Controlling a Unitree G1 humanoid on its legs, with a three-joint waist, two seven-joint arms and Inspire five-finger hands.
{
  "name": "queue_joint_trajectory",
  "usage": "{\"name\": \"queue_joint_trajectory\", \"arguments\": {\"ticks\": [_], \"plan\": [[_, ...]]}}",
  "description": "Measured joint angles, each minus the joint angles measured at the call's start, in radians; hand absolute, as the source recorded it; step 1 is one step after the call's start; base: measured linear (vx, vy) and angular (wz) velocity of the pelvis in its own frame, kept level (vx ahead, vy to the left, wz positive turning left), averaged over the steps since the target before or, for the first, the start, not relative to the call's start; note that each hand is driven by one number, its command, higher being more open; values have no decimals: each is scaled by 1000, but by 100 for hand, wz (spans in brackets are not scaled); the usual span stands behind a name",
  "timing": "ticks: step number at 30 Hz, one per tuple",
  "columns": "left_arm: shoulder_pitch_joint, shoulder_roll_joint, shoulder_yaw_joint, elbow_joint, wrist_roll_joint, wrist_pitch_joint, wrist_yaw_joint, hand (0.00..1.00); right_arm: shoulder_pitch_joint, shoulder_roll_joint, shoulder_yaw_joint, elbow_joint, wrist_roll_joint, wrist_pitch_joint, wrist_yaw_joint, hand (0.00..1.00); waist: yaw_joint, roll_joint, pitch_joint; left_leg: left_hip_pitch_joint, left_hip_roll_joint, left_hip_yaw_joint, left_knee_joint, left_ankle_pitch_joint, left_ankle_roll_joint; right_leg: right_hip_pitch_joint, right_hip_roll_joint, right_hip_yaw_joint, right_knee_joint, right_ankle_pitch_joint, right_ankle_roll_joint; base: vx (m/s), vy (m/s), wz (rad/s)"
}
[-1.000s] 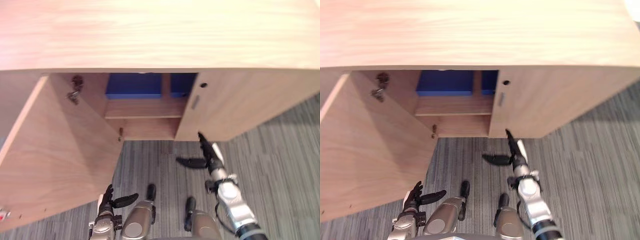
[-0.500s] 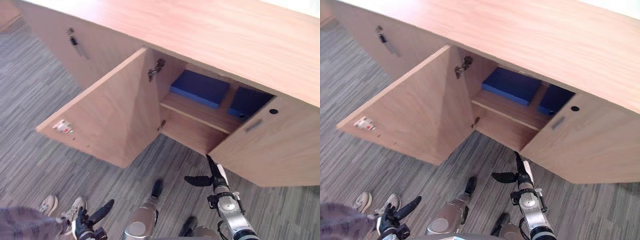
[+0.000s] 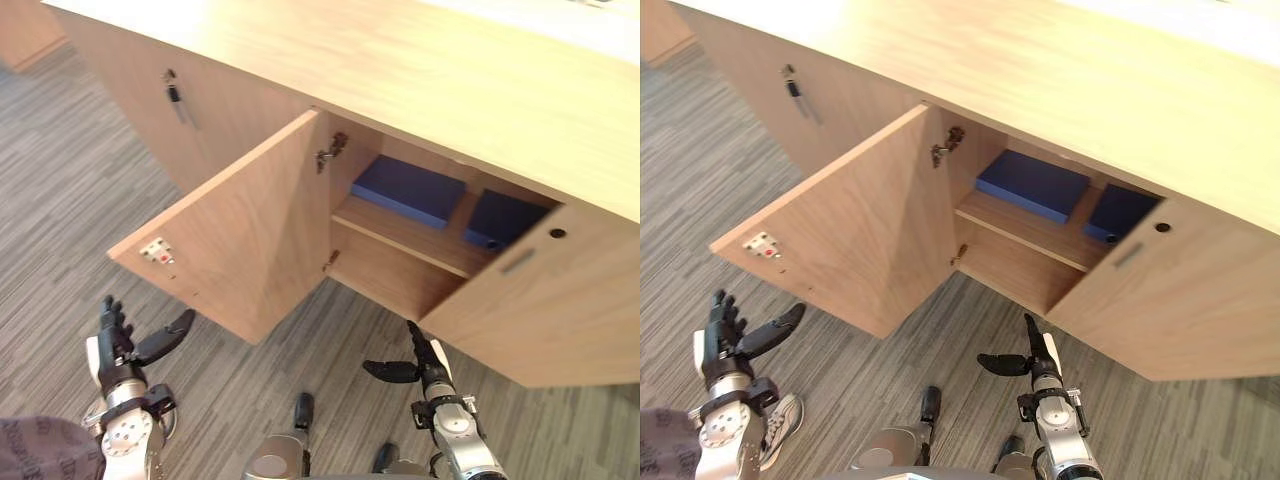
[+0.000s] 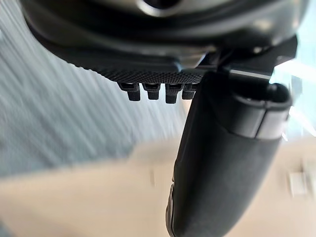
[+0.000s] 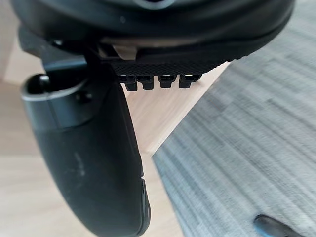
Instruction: Walk over to the cabinet, pick up the folder, carry it to the office cabinet, place the folder inside the office cabinet, then close the office cabinet door
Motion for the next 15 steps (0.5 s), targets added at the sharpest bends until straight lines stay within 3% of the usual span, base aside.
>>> {"name": "queue_joint_trajectory", "arguments": {"ticks": [2, 10, 15], "plan": [[-10, -14, -11, 0, -5, 1, 21, 100, 16, -2, 8, 7, 0, 0, 1, 100, -16, -3, -2, 5, 4, 16, 0, 0, 0, -1, 6, 18, -8, 6, -1, -48, -4, -29], [12, 2, -44, 0, 10, 3, 24, 100, 46, -1, 33, 33, -2, 1, 20, 100, -16, -2, -5, 11, 25, 33, -5, 5, -7, -3, 27, 46, -29, 17, -7, -60, -11, -8], [143, -58, -99, -102, 35, 2, 43, 100, 47, 16, 36, 57, -4, 1, 16, 100, -14, 0, -30, 13, 24, 58, 0, 3, -8, -8, 27, 73, -39, 30, -7, 1, 11, -13]]}}
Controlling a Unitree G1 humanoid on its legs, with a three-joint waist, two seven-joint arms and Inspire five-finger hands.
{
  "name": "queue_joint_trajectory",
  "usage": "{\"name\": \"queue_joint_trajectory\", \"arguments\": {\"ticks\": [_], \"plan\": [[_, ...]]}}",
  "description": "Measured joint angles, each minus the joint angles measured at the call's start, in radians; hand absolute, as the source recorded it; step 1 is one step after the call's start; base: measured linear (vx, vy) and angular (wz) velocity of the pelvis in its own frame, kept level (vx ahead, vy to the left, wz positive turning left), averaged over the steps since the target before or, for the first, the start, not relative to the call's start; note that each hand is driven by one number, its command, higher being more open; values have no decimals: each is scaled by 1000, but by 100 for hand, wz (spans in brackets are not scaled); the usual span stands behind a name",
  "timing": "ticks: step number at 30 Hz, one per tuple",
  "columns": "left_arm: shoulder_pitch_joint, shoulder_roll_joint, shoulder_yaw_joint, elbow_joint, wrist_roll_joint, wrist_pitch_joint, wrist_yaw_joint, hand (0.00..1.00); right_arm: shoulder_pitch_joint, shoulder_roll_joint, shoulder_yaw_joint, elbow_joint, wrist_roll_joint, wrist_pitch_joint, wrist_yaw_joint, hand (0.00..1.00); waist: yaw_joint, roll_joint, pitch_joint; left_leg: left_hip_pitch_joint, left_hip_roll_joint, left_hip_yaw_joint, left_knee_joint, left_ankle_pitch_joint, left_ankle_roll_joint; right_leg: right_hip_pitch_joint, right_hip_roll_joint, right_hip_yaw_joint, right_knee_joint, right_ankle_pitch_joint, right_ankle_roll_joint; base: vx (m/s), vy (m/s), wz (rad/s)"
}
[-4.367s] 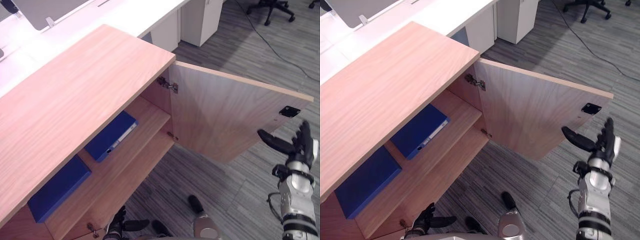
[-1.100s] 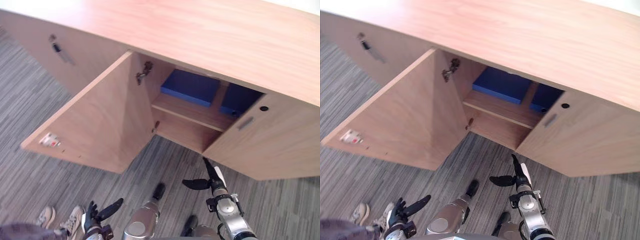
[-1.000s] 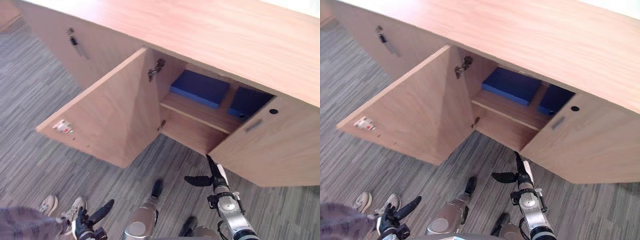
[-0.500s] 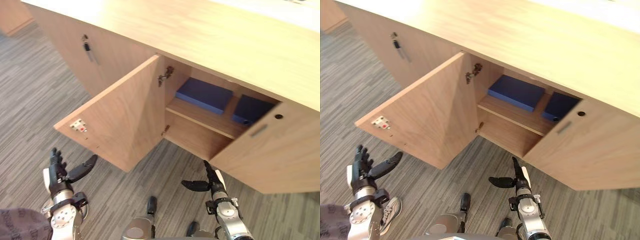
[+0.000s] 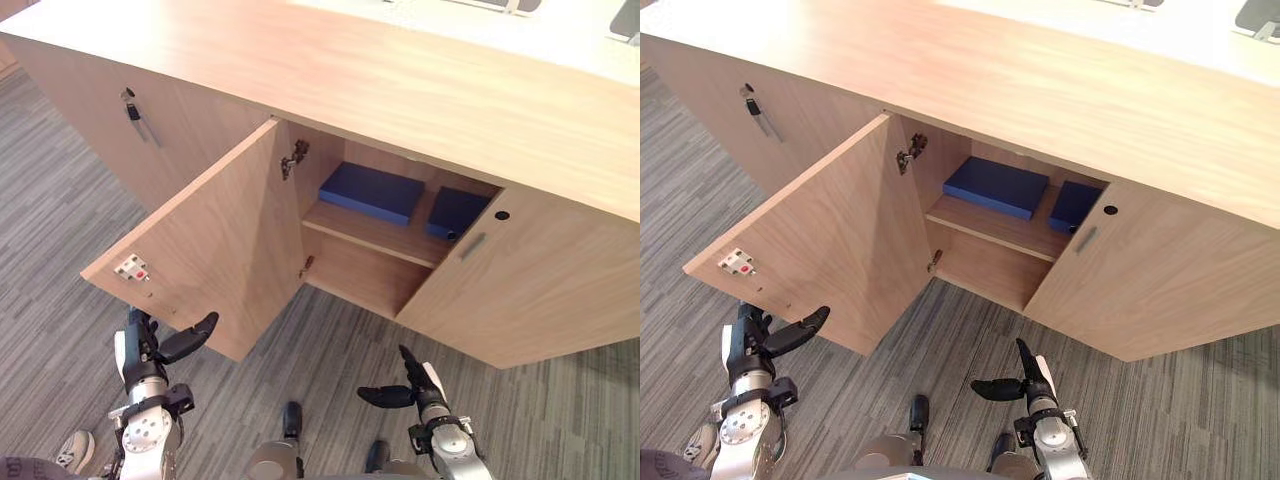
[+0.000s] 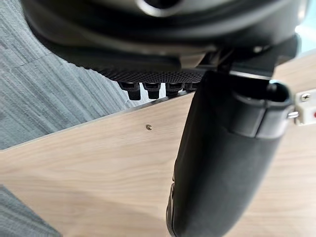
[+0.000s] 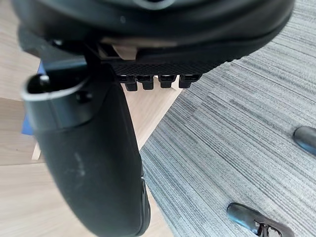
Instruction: Walk over to the cabinet, pick up the folder, carry it to the office cabinet, place the folder inside the office cabinet, then close the office cabinet door
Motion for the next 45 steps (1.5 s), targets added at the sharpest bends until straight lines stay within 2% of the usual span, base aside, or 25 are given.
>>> {"name": "queue_joint_trajectory", "arguments": {"ticks": [3, 8, 13, 15, 19, 21, 23, 25, 27, 31, 32, 35, 37, 42, 43, 45], "plan": [[92, -39, -80, -57, 16, -1, 0, 100, 3, 19, -12, 10, 0, 0, -7, 100, 4, 1, -1, 3, -2, 6, 0, 0, 0, -1, -1, 8, 0, 6, 4, -14, 20, -6], [162, -84, -204, -51, 16, 12, -20, 100, 19, 37, -23, 10, 1, 0, -22, 100, 4, 5, -3, 10, 4, 15, 0, 1, 1, -3, 3, 25, 2, 0, -7, -42, 10, -6], [172, -99, -322, -45, 17, 36, -37, 100, 41, 38, -27, 10, 2, 0, -50, 100, 2, 24, -15, 9, 12, 42, -5, -4, -6, -24, 13, 84, 7, -4, 0, -47, 8, -17], [168, -103, -362, -44, 37, 39, -36, 100, 49, 44, -27, 10, 4, 0, -59, 100, -13, 25, -16, 9, 15, 57, -4, -5, -7, -35, 19, 114, 11, -5, 1, -26, 8, -27], [56, -106, -452, 1, 96, 51, -11, 100, 65, 50, -26, 8, 5, 0, -77, 100, -56, 26, -16, 9, 20, 100, -1, -12, -8, -66, 27, 175, 24, -5, -5, 7, 15, -34], [-75, -127, -472, 75, 118, 74, 30, 100, 71, 50, -24, 3, 25, 2, -87, 100, -81, 27, -20, 9, 25, 145, 0, -22, -8, -90, 32, 221, 24, 8, -26, 33, 29, -56], [-175, -129, -474, 144, 132, 90, 55, 100, 70, 48, -25, 2, 33, 5, -94, 100, -107, 28, -31, 9, 27, 175, 0, -31, -12, -105, 35, 246, 22, 14, -33, 59, 17, -52], [-278, -129, -468, 213, 133, 104, 78, 100, 70, 47, -28, -1, 34, 11, -95, 100, -138, 30, -38, 13, 26, 201, 1, -41, -13, -112, 37, 269, 17, 20, -32, 79, 15, -45], [-418, -119, -441, 305, 135, 120, 100, 100, 67, 47, -29, -7, 36, 14, -95, 100, -166, 31, -37, 15, 27, 236, 1, -43, -10, -118, 42, 301, -8, 52, -16, 85, 10, -46], [-621, -73, -398, 463, 134, 142, 124, 100, 63, 44, -32, -20, 41, 15, -91, 100, -221, 42, -31, 15, 30, 247, 1, -46, -12, -122, 44, 327, -28, 69, -14, 67, -6, -27], [-672, -49, -382, 493, 133, 164, 127, 100, 63, 41, -36, -31, 42, 15, -86, 100, -226, 46, -29, 15, 33, 262, 1, -49, -14, -135, 47, 352, -28, 77, -12, 25, -4, -44], [-776, 12, -357, 588, 131, 179, 130, 100, 64, 31, -49, -46, 50, 14, -75, 100, -251, 66, -16, 11, 36, 271, 1, -59, -19, -155, 47, 382, -32, 96, -8, -6, 9, -44], [-796, 48, -355, 605, 130, 180, 122, 100, 63, 28, -50, -46, 81, 14, -68, 100, -263, 68, -14, 10, 35, 281, 1, -59, -19, -163, 47, 389, -32, 100, -7, -42, 8, -17], [-782, 77, -355, 556, 131, 175, 109, 100, 57, 24, -57, -36, 84, 10, -54, 100, -259, 70, -12, 10, 25, 275, -2, -52, -15, -166, 42, 383, -31, 105, -3, -70, -4, 1], [-764, 77, -355, 524, 131, 173, 104, 100, 54, 25, -62, -32, 84, 10, -52, 100, -258, 70, -12, 10, 24, 273, -5, -51, -14, -165, 41, 381, -32, 105, -3, -55, 7, 9], [-636, 72, -368, 331, 132, 131, 73, 100, 36, 25, -77, 2, 88, 10, -52, 100, -257, 70, -12, 11, 20, 262, -5, -50, -12, -152, 36, 371, -36, 104, -2, -21, 7, 14]]}}
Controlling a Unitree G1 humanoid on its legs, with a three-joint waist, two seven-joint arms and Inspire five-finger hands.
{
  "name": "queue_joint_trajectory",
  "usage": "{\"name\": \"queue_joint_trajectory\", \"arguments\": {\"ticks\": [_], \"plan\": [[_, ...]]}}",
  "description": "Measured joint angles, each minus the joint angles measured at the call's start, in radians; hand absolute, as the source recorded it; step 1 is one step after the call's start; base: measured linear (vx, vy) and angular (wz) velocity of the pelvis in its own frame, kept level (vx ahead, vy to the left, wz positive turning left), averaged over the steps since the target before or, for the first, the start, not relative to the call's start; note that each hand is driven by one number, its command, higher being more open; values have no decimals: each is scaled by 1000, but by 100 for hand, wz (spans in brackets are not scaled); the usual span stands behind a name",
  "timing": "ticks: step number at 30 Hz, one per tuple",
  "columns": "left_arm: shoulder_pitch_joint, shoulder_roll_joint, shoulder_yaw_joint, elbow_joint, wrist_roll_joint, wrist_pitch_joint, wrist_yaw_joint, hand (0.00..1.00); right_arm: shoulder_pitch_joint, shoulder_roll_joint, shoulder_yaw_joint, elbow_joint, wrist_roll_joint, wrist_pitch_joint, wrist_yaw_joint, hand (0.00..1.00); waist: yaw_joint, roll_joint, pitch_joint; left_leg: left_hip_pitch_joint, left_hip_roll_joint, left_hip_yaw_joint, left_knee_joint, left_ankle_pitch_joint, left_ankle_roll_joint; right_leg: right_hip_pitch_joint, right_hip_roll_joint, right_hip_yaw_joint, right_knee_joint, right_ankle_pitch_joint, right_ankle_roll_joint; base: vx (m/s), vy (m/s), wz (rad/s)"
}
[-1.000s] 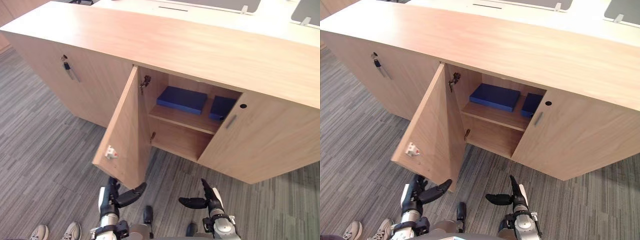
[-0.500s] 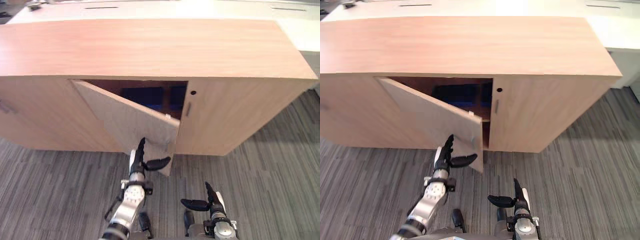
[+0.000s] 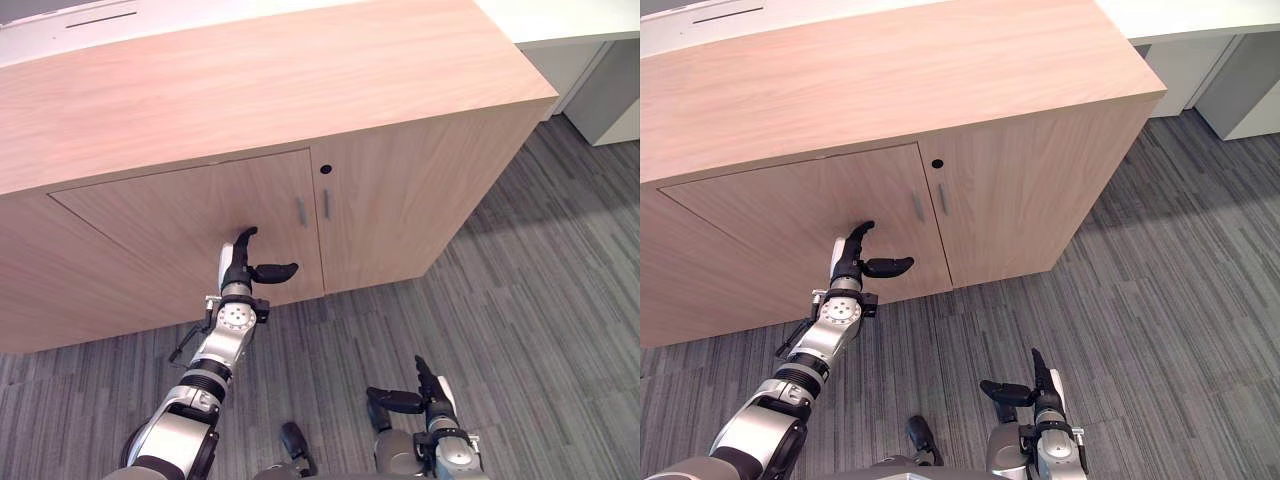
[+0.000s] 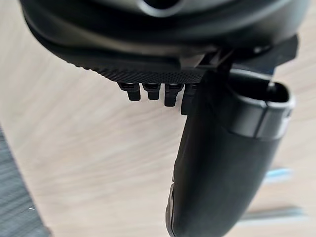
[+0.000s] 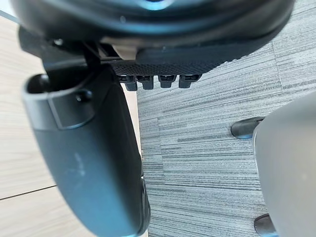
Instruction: Walk over to the cabinet, pick up the folder, carry it to the office cabinet, place the folder inside the office cabinet, then close the office cabinet door
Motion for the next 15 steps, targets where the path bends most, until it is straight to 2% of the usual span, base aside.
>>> {"name": "queue_joint_trajectory", "arguments": {"ticks": [1, 3, 7, 9, 11, 15], "plan": [[37, -4, -6, -40, 0, -14, -13, 100, -2, 1, -8, 8, 9, 0, 0, 100, 3, 0, 0, 2, -1, -5, 0, 0, 0, 7, -1, -5, -4, 0, 0, 3, 2, 21], [189, -28, -18, -145, -1, -61, -70, 100, -6, 5, -39, 34, 26, 1, -3, 100, 19, 0, 0, 9, -1, -24, 0, 0, 0, 27, -2, -26, -17, 0, 0, 0, -9, 23], [384, -43, -3, -103, -20, -67, -166, 100, -23, 0, -85, 72, 30, 7, -3, 100, 53, -1, 0, 12, 5, -29, 0, -1, -1, 41, 2, -32, -30, 0, 1, 2, -10, 5], [471, -51, 40, 14, -7, -43, -219, 100, -39, -4, -125, 96, 30, 17, -1, 100, 71, -2, 1, 15, 9, -29, 0, -2, -3, 48, 6, -32, -31, 0, 1, 16, -31, -1], [512, -60, 95, 113, 38, -28, -235, 100, -40, -12, -149, 103, 30, 19, 2, 100, 86, -4, 1, 23, 12, -29, 0, -5, -7, 56, 8, -33, -37, 0, 1, 0, 0, 0], [548, -72, 245, 306, 100, -13, -233, 100, -39, -34, -190, 122, 30, 21, 3, 100, 110, -9, 0, 38, 11, -37, 0, -7, -9, 76, 7, -42, -42, -3, 5, -8, -15, 5]]}}
